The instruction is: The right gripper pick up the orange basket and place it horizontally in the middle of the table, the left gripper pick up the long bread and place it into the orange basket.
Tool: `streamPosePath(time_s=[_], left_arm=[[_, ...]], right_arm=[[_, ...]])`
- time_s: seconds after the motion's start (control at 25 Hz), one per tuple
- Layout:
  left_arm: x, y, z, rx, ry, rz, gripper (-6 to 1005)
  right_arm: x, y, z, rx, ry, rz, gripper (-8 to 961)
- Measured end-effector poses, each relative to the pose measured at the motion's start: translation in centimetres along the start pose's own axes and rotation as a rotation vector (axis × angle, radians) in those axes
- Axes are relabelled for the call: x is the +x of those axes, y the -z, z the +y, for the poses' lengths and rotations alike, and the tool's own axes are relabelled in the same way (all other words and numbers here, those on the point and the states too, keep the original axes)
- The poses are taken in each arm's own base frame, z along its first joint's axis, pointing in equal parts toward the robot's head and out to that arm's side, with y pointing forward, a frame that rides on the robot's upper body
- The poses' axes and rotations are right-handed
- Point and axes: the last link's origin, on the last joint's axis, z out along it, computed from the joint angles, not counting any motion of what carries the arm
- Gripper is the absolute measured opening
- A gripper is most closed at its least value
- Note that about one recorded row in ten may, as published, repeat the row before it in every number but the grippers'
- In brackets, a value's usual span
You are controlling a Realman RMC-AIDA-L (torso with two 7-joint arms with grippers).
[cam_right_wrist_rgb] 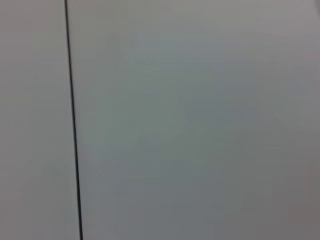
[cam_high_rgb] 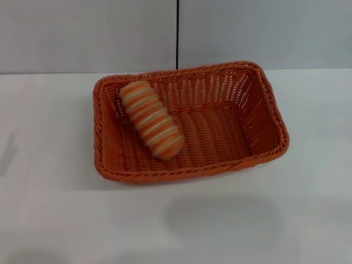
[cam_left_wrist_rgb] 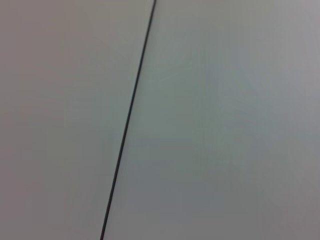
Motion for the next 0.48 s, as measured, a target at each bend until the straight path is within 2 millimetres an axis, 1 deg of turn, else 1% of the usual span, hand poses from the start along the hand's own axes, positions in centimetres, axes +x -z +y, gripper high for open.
streamPosePath(time_s=[0.2,0.32,0.48], left_arm=[[-0.3,-0.6,0.2,-0.003,0.004,0.004,827],[-0.2,-0.7,0.1,-0.014,0.0,0.001,827],[-0.2,-0.4,-0.3,0.01,-0.025,-0.006,827]], right_arm=[[0.0,0.6,0.8,0.028,-0.016,-0.046,522],[0.4,1.0,1.6,0.025,-0.035,-0.045,522],[1.5,2.1,2.9,0.005,-0.091,-0.027,522]])
